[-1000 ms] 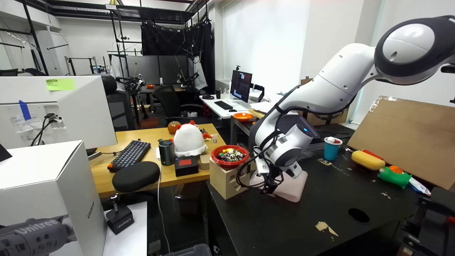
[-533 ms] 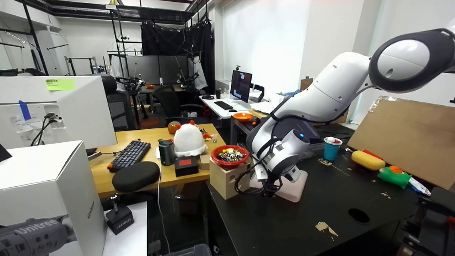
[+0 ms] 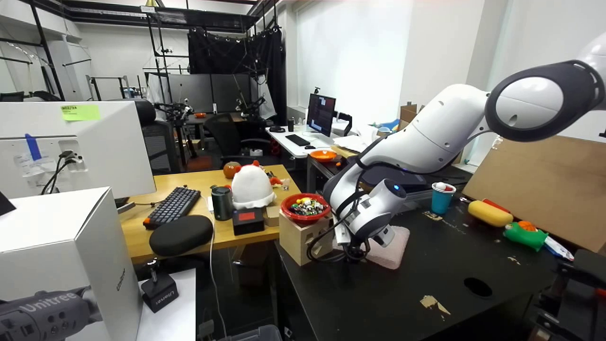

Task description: Unfold the pink plastic

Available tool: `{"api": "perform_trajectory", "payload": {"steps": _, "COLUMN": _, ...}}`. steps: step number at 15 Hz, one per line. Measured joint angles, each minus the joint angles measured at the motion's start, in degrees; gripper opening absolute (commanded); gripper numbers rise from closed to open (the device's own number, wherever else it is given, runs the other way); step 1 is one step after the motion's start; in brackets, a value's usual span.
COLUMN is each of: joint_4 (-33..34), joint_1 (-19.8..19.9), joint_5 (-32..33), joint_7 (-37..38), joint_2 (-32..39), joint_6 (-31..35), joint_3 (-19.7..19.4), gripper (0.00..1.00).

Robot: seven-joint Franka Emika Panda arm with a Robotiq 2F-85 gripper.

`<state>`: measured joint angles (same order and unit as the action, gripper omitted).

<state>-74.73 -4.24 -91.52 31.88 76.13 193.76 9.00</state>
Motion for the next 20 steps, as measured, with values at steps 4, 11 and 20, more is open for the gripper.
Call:
{"api": "perform_trajectory", "payload": {"steps": 4, "joint_4": 3.6, "joint_1": -0.3, "joint_5": 0.0, "joint_7": 0.0, "joint_2": 1.9, "joint_6": 1.8, "joint_3": 0.0, "gripper": 1.0}}
{"api": "perform_trajectory", "payload": {"steps": 11, "joint_4": 8.1, "joint_1": -0.9, "joint_5": 0.0, "joint_7": 0.2, "joint_2": 5.0, "joint_6": 4.0, "joint_3": -1.1, "gripper": 0.56}}
{"api": "perform_trajectory", "payload": {"steps": 20, "joint_4": 8.7, "joint_1": -2.9, "joint_5": 0.0, "joint_7": 2.6, "joint_2": 5.7, "joint_6": 4.0, "joint_3": -2.6, "gripper": 0.0}}
